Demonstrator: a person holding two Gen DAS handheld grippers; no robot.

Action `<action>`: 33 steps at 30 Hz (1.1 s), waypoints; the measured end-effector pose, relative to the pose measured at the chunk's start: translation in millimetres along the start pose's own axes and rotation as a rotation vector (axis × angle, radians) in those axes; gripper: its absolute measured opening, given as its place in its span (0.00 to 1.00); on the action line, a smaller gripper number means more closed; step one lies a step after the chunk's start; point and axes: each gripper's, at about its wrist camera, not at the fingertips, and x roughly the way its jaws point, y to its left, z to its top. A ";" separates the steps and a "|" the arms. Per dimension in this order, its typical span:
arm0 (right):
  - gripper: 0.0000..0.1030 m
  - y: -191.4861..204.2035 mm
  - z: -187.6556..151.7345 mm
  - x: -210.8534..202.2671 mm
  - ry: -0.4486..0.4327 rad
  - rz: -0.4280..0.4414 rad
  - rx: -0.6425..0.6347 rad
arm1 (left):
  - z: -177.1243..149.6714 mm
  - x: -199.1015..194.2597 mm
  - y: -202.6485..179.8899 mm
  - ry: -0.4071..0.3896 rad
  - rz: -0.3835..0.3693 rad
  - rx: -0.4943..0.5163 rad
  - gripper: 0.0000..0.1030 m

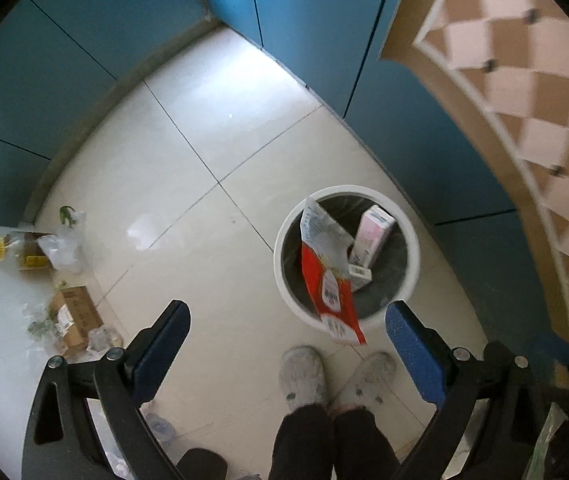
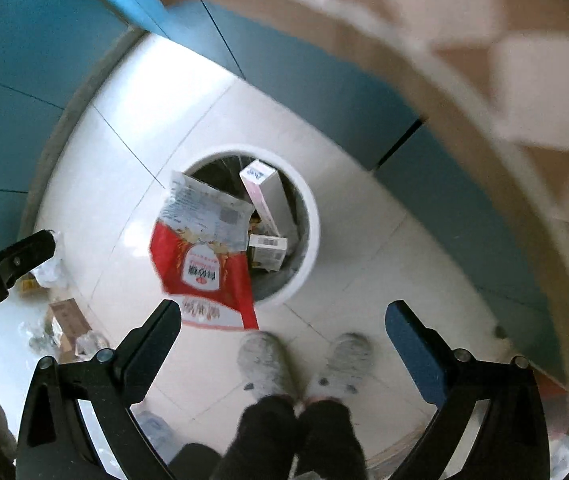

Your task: Collect trash

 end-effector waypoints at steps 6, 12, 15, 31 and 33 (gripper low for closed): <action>1.00 -1.6 -22.2 -122.1 -0.072 -0.002 -0.018 | -32.0 -104.7 -4.8 -0.051 -0.020 0.021 0.97; 1.00 5.5 -48.0 -236.7 -0.139 0.014 -0.050 | -56.2 -205.6 -9.8 -0.112 -0.067 0.031 0.97; 1.00 6.3 -61.6 -291.1 -0.162 0.037 -0.053 | -65.0 -251.5 -12.3 -0.148 -0.092 0.037 0.97; 1.00 15.9 -130.4 -521.1 -0.312 0.184 -0.130 | -104.7 -432.2 6.1 -0.314 -0.280 0.038 0.97; 1.00 17.3 -136.6 -534.1 -0.314 0.205 -0.147 | -111.4 -442.7 9.0 -0.310 -0.309 0.040 0.97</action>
